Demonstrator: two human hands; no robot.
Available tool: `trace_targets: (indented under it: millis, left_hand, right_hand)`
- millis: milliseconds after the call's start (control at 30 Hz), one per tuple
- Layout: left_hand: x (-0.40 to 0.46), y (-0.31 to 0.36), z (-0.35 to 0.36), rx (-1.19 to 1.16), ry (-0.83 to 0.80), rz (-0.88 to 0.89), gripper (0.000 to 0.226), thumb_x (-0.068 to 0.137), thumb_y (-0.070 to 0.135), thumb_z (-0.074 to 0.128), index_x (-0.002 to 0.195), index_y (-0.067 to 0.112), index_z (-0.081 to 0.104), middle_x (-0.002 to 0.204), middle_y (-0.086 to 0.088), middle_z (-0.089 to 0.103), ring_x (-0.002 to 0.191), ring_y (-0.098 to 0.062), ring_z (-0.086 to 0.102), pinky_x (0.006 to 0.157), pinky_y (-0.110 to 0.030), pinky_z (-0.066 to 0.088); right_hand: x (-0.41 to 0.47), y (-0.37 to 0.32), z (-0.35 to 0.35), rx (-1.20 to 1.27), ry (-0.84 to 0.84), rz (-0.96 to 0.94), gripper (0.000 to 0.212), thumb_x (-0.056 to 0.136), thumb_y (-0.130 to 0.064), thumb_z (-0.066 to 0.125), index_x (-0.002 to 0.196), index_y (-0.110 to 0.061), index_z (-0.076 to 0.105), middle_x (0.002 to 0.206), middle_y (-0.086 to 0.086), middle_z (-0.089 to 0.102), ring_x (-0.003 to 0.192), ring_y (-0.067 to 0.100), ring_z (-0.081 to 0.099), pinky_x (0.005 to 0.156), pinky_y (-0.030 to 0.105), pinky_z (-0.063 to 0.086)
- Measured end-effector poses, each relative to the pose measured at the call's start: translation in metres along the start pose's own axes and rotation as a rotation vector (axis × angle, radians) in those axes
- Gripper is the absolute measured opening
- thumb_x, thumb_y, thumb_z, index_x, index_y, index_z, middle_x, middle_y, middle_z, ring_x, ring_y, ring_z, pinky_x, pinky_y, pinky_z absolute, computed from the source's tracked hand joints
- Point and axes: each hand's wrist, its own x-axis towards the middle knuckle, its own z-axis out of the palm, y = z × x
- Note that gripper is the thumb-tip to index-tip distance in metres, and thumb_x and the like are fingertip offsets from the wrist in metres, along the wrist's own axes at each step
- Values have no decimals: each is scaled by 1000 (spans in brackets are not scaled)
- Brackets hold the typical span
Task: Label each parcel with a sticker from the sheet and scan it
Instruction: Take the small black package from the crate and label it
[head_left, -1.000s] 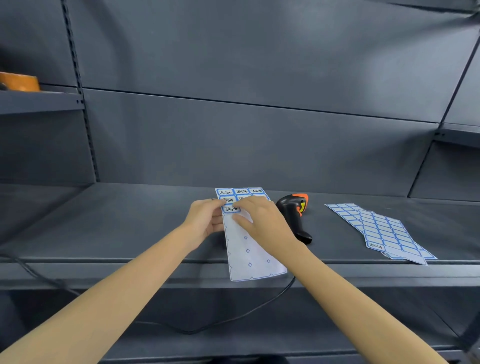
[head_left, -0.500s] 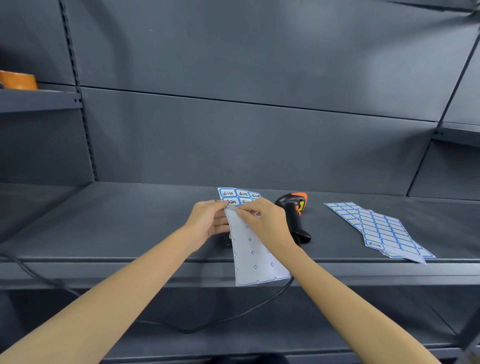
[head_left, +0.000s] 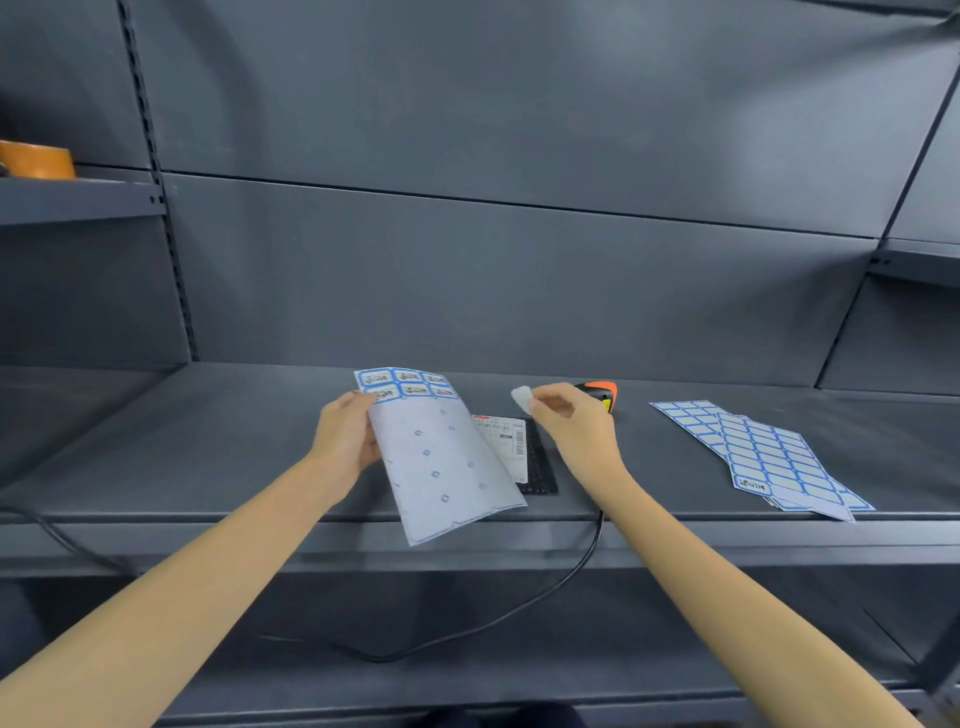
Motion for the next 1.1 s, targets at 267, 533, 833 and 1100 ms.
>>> trace_targets:
  millis: [267,533,833,1100]
  left_hand:
    - [2,3,-22,-71,65,20,22,92,3,43,87,10,63,70,2,73,57,-11,69,52,-22,53]
    - [7,-1,-28,-17,66,14,23,93,7,43,88,15,64,69,6,73,57,-10,69,61,-28,52]
    - [3,-3,-17,-51,68,5,23,94,6,42,90,14,63,76,2,73,62,-12,69,59,-26,53]
    - [-5,13,28,-26,-2,50,20,97,7,40,90,13,59,90,-3,69,75,-17,65,66,-28,52]
  right_hand:
    - [5,17,14,-691,-240,-308,18,94,-17,53,103,-16,68,101,1,65,95,21,58,87,33,46]
    - [10,14,7,-918,-435,-367,25,94,-24,50,108,-20,71,110,-2,68,99,21,60,89,34,43]
    - [15,-9,-9,-1131,-836,-93,36,95,-53,41,121,-34,58,111,-4,61,101,21,48,101,38,28]
    - [20,-38,-9,30,-483,243,38,93,-55,47,116,-27,57,117,-3,65,106,16,63,95,30,48]
